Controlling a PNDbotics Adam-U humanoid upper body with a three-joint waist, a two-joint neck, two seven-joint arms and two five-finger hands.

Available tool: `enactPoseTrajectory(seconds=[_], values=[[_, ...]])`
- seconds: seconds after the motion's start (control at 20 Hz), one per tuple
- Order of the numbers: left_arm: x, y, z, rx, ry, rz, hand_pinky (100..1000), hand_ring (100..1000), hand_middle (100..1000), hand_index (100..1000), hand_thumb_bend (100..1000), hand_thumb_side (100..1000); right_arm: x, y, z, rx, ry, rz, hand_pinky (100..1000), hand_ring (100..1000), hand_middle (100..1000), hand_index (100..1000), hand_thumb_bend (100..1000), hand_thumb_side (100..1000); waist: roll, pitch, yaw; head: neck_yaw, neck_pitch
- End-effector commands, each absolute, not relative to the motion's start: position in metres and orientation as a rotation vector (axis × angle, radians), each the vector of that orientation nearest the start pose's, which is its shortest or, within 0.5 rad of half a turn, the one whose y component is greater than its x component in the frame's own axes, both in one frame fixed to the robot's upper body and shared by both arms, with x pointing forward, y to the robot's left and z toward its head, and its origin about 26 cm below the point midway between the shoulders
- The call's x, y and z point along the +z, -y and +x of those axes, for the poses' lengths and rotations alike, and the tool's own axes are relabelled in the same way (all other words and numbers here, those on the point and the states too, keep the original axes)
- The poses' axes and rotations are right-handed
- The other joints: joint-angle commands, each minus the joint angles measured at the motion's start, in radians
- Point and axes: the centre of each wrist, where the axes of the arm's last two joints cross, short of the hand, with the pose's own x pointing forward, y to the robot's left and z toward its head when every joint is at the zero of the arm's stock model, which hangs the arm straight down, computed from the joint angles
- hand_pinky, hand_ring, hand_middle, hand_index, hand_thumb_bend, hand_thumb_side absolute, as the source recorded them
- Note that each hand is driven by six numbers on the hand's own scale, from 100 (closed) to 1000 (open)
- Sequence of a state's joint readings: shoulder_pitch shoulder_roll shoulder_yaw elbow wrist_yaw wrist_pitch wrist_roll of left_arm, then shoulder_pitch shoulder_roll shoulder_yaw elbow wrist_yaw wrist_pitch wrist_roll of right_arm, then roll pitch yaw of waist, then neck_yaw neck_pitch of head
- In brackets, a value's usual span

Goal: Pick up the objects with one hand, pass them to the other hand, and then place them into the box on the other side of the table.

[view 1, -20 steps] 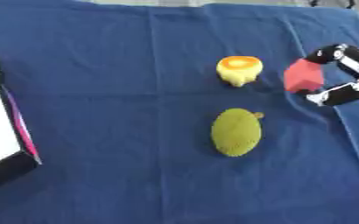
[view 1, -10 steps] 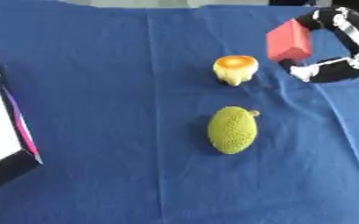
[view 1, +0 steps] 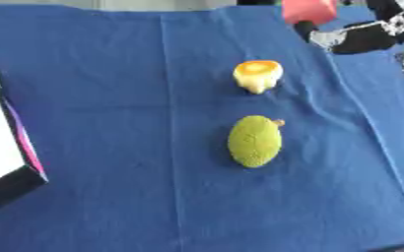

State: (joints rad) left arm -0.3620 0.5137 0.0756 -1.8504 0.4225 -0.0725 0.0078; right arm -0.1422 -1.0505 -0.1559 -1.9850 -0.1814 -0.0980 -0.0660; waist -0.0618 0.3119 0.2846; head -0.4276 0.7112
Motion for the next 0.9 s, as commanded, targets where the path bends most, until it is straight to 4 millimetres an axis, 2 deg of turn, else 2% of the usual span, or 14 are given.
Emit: enactPoseTrajectory(seconds=[0.05, 0.4, 0.7, 0.9], values=[[0.229, -0.317, 0.322, -0.252, 2.289, -0.047, 935, 877, 992, 759, 133, 742, 0.292, 0.368, 0.269, 0.859, 2.149, -0.59, 750, 705, 530, 611, 154, 100, 0.019, -0.052, -0.004, 0.009, -0.002], [0.237, -0.309, 0.326, -0.267, 2.305, -0.054, 928, 875, 986, 762, 144, 700, 0.282, 0.357, 0.274, 0.821, 2.092, -0.385, 735, 703, 531, 610, 107, 100, 0.03, -0.105, -0.013, 0.049, -0.014], [0.254, -0.295, 0.332, -0.331, 2.34, -0.05, 917, 873, 978, 766, 161, 638, 0.271, 0.342, 0.281, 0.755, 2.076, -0.229, 721, 699, 532, 609, 100, 100, 0.036, -0.146, -0.015, 0.049, 0.008], [0.263, -0.288, 0.337, -0.367, 2.356, -0.019, 912, 872, 972, 761, 173, 608, 0.263, 0.331, 0.285, 0.719, 2.071, -0.182, 714, 695, 532, 608, 100, 100, 0.037, -0.161, -0.016, 0.046, 0.026]])
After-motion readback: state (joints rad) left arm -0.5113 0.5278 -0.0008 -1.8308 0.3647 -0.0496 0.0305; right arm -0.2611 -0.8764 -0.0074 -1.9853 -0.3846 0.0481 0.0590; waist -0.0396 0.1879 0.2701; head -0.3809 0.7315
